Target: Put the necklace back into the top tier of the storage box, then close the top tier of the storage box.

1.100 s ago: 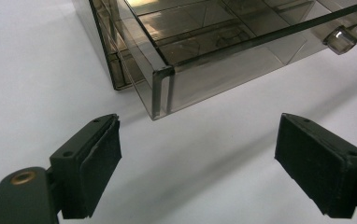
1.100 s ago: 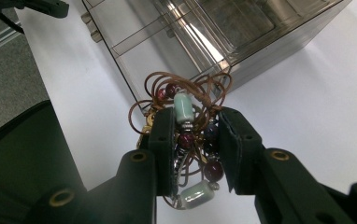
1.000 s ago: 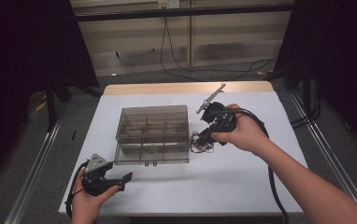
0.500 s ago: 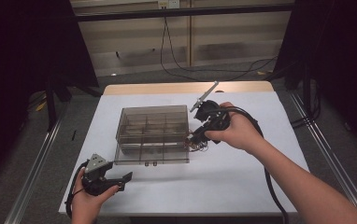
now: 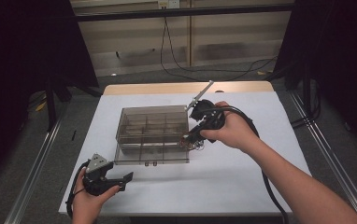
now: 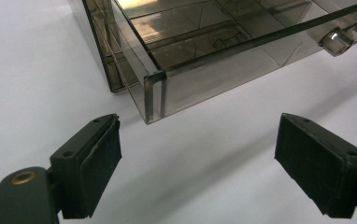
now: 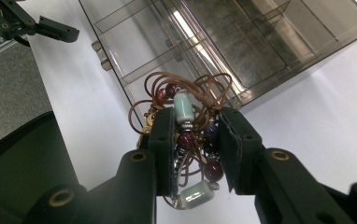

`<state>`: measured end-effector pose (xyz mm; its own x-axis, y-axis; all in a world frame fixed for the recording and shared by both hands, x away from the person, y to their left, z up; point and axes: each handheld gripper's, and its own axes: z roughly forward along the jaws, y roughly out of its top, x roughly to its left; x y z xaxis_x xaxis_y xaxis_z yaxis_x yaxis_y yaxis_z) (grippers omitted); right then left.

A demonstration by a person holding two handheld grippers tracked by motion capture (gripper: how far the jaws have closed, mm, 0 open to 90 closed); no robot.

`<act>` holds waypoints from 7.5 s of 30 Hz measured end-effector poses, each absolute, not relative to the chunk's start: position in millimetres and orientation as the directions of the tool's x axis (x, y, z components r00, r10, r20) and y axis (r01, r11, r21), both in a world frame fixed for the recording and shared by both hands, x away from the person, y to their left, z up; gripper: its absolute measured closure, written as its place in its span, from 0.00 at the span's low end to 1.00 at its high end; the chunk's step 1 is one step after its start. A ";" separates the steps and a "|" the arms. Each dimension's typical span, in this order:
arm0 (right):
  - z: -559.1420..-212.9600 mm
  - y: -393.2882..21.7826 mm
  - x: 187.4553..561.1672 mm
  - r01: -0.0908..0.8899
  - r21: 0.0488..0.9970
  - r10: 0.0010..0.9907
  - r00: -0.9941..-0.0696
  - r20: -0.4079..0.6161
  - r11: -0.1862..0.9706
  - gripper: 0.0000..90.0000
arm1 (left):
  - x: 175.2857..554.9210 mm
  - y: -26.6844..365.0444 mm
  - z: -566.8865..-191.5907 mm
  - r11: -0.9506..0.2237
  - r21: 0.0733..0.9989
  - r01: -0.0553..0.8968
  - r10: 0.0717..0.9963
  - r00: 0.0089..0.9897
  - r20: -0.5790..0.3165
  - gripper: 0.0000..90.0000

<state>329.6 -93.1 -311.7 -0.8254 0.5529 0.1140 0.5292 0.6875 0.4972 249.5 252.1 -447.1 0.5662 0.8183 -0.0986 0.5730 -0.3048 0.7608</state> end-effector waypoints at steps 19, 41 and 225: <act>-318.5 -71.9 336.3 0.510 0.489 0.537 -0.838 0.096 0.708 0.76 | 248.6 253.1 -446.5 -0.294 0.766 0.571 0.822 0.560 -0.103 0.16; -333.0 -48.3 343.0 0.489 0.484 0.515 -0.853 0.089 0.726 0.76 | 249.0 254.5 -445.8 -0.286 0.770 0.571 0.822 0.558 -0.109 0.16; -366.4 -71.4 364.9 0.523 0.593 0.663 -0.749 -0.023 0.612 1.00 | 234.4 254.0 -435.9 -0.309 0.742 0.595 0.826 0.554 -0.100 0.45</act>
<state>364.9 -71.4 -366.4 -0.7487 0.6626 -0.0230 0.5232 0.6118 0.5933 234.4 254.0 -435.9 0.5542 0.8264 -0.0999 0.5950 -0.3093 0.7418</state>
